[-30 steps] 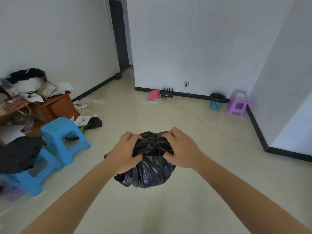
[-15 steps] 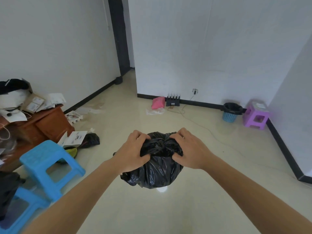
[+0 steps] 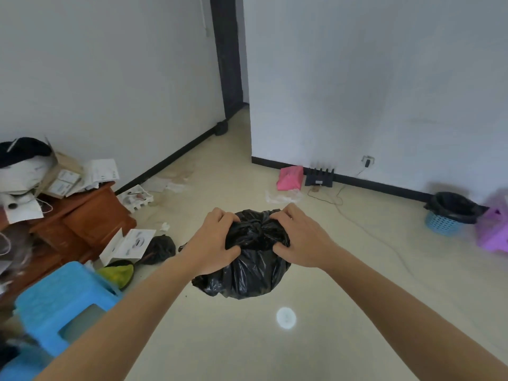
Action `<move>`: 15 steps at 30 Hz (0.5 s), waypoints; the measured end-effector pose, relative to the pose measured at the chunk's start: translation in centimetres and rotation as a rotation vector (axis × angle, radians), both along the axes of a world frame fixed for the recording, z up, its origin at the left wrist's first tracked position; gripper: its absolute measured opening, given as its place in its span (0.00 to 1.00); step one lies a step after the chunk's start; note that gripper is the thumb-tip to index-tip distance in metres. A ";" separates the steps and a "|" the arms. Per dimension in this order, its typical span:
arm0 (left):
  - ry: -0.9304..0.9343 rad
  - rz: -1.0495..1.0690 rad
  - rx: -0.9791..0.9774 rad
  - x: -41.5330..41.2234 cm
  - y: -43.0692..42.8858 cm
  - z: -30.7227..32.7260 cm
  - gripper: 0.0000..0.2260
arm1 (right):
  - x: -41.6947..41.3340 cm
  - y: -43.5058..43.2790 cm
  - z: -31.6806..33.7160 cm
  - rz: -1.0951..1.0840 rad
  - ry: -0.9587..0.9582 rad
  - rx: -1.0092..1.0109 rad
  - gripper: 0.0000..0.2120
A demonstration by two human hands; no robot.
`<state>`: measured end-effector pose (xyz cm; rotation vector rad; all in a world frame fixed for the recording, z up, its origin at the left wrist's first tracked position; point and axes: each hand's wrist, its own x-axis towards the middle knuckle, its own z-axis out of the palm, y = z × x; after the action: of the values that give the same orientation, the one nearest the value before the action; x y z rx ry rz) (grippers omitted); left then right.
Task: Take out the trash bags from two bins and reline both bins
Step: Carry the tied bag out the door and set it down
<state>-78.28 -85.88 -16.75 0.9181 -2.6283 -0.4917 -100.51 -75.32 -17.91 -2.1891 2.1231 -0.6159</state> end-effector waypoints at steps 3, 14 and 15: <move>0.016 0.054 0.015 -0.1 -8.2 -1.0 0.20 | -1.0 -9.7 -0.5 0.091 0.027 0.028 0.26; 0.064 0.142 0.026 -3.0 -42.7 -2.0 0.20 | -4.7 -46.2 -1.5 0.197 -0.007 0.039 0.23; 0.064 0.133 0.028 -3.8 -45.5 -1.5 0.20 | -5.5 -49.0 -1.3 0.187 -0.015 0.032 0.23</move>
<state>-82.10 -131.41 -18.23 1.0589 -2.4895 -0.5161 -106.04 -124.31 -19.21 -2.3217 1.8777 -0.5777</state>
